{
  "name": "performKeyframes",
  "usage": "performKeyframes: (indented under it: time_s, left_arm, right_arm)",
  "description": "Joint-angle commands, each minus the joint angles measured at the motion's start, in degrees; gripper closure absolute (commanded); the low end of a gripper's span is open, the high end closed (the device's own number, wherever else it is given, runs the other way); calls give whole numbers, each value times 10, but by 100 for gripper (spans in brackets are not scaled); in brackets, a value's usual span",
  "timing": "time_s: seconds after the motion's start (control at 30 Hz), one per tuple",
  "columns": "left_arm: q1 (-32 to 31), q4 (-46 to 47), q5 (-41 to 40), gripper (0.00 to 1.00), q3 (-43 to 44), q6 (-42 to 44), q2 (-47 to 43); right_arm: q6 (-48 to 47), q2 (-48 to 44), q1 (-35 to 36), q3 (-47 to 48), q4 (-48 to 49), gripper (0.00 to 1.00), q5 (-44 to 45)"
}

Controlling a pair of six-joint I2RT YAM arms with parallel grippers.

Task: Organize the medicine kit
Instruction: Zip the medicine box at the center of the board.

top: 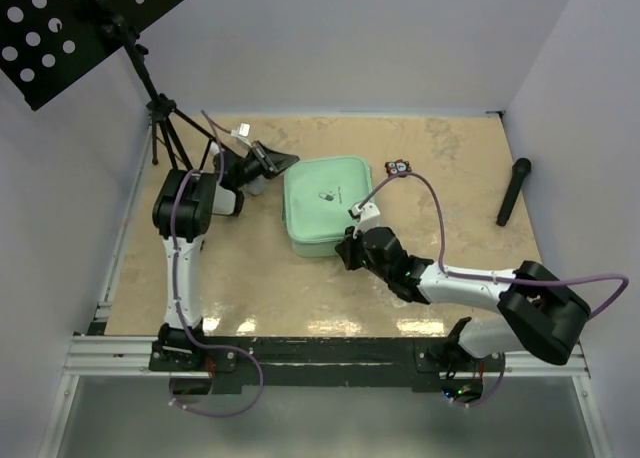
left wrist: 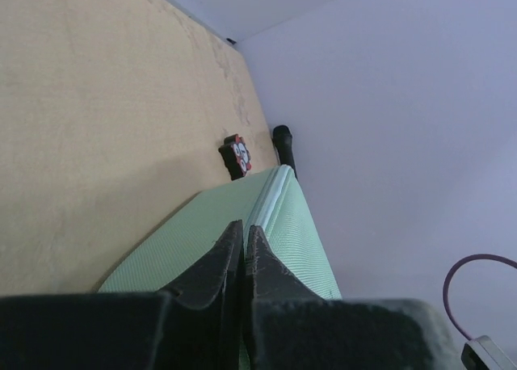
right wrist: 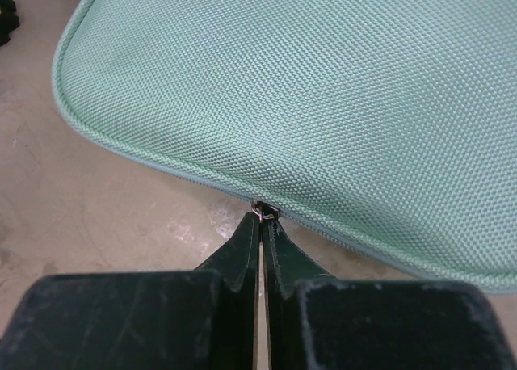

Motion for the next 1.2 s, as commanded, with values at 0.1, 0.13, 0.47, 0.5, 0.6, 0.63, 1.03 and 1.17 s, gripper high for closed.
performKeyframes:
  time_s: [0.1, 0.13, 0.47, 0.5, 0.6, 0.63, 1.03, 1.17]
  left_arm:
    - [-14, 63, 30, 100, -136, 143, -146]
    - [-12, 34, 10, 100, -146, 164, -165]
    - [-11, -165, -121, 68, -202, 287, -281]
    - [-11, -179, -127, 61, -202, 292, -288]
    - [-11, -232, -148, 48, -196, 310, -303]
    - [-11, -252, -160, 46, -193, 315, -309]
    - [-5, -419, -318, 25, -266, 310, -512]
    - [-5, -482, -357, 15, -305, 301, -574]
  right_arm:
    - [-43, 28, -64, 39, 126, 100, 71]
    - [-44, 32, -70, 41, 129, 100, 75]
    - [-48, 71, -100, 76, 138, 100, 73]
    - [-48, 72, -100, 76, 139, 100, 73]
    - [-45, 73, -101, 74, 135, 100, 73]
    - [-45, 71, -101, 73, 135, 100, 73]
    - [-43, 58, -101, 54, 135, 100, 68]
    - [-46, 58, -101, 51, 139, 100, 67]
